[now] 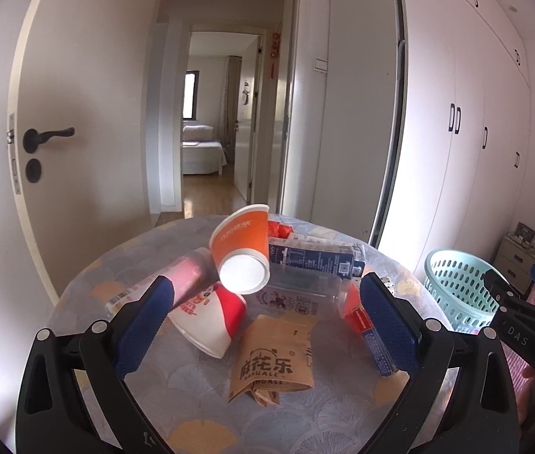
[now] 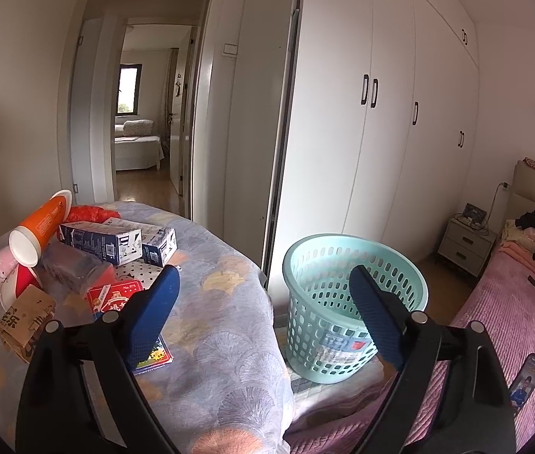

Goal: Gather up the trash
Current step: 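Move both grippers toward the trash on the table, then grasp the pink drink bottle with the left gripper while the right grasps the tiger-print box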

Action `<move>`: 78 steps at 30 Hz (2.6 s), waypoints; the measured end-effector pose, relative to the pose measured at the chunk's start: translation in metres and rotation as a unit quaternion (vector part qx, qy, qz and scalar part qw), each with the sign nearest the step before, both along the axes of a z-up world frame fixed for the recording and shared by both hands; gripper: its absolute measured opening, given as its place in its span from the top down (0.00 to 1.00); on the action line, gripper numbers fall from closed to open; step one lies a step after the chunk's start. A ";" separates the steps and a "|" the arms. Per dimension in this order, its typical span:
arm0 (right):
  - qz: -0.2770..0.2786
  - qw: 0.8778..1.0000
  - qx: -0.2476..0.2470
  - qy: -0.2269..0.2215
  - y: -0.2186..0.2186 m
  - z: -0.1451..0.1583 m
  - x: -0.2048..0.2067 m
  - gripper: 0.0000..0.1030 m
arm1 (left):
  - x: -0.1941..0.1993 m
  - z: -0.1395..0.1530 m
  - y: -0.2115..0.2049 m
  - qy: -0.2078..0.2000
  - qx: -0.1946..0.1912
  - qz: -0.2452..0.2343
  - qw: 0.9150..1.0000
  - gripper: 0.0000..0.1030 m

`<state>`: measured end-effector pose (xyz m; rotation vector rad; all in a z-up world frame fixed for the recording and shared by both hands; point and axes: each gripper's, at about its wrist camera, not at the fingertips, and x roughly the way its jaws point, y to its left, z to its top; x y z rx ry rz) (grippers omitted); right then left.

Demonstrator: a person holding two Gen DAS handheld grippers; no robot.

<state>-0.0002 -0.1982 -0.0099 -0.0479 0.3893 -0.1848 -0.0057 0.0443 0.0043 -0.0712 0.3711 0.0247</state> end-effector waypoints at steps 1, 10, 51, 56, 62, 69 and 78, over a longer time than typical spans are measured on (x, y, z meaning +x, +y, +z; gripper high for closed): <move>0.001 1.000 -0.001 0.001 0.001 0.000 0.000 0.16 | 0.001 0.000 0.002 0.000 -0.001 0.001 1.000 0.07; 0.009 1.000 0.003 -0.004 0.008 0.002 0.001 0.23 | -0.004 0.001 0.021 -0.006 0.001 0.029 1.000 0.07; 0.226 0.952 0.074 0.190 0.061 -0.076 0.081 0.25 | 0.155 -0.075 0.139 0.280 0.014 -0.044 0.959 0.51; 0.243 0.948 0.072 0.192 0.065 -0.076 0.078 0.42 | 0.135 -0.064 0.143 0.252 -0.011 -0.033 0.967 0.54; 0.254 0.952 0.078 0.154 0.059 -0.055 0.061 0.42 | 0.106 -0.030 0.136 0.197 -0.023 -0.027 0.980 0.55; 0.227 0.966 0.073 0.103 0.037 -0.021 0.051 0.42 | 0.080 0.021 0.096 0.135 -0.017 -0.064 0.989 0.55; 0.099 0.989 0.090 0.068 -0.053 0.004 0.068 0.42 | 0.099 0.064 -0.018 0.093 -0.016 -0.170 0.981 0.55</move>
